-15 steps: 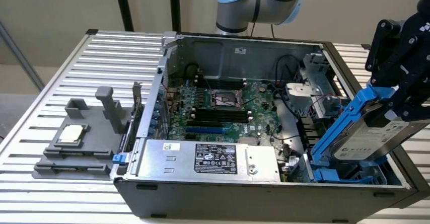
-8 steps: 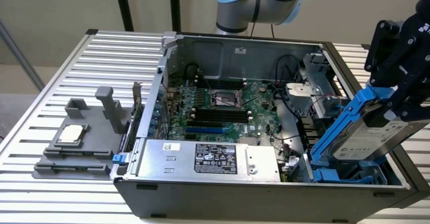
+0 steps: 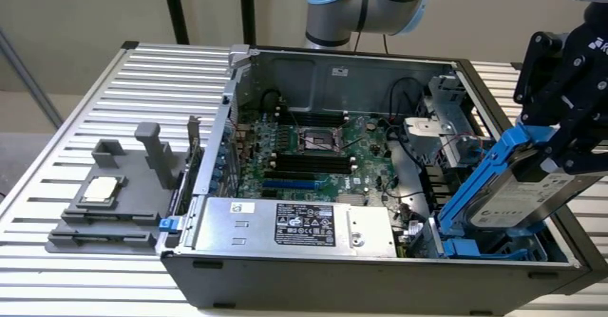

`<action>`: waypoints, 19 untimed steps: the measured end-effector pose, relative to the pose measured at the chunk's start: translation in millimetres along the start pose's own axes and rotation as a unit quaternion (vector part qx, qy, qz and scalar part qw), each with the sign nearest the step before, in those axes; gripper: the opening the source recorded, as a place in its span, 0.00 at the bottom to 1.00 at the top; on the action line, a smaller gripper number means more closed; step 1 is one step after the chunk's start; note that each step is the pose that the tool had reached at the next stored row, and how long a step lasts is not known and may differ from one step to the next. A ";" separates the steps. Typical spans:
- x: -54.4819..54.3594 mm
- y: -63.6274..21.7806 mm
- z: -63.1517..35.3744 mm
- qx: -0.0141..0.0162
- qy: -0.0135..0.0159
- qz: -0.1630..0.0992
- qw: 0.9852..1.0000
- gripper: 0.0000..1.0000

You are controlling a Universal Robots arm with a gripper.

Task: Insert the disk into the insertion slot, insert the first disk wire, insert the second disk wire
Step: 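Insert the disk into the insertion slot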

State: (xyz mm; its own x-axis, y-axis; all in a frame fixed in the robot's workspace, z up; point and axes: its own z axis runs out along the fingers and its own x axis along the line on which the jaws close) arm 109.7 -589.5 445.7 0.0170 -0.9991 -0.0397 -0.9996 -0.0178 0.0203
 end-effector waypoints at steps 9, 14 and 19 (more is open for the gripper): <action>-1.2 -0.1 2.0 0.000 0.001 0.000 1.000 0.32; -1.3 -0.6 2.5 0.000 0.002 0.000 1.000 0.32; -1.3 -1.5 3.6 0.000 0.002 0.000 1.000 0.32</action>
State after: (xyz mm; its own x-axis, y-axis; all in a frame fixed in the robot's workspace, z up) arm 111.1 -588.1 442.1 0.0168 -0.9992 -0.0354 -0.9996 -0.0175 0.0204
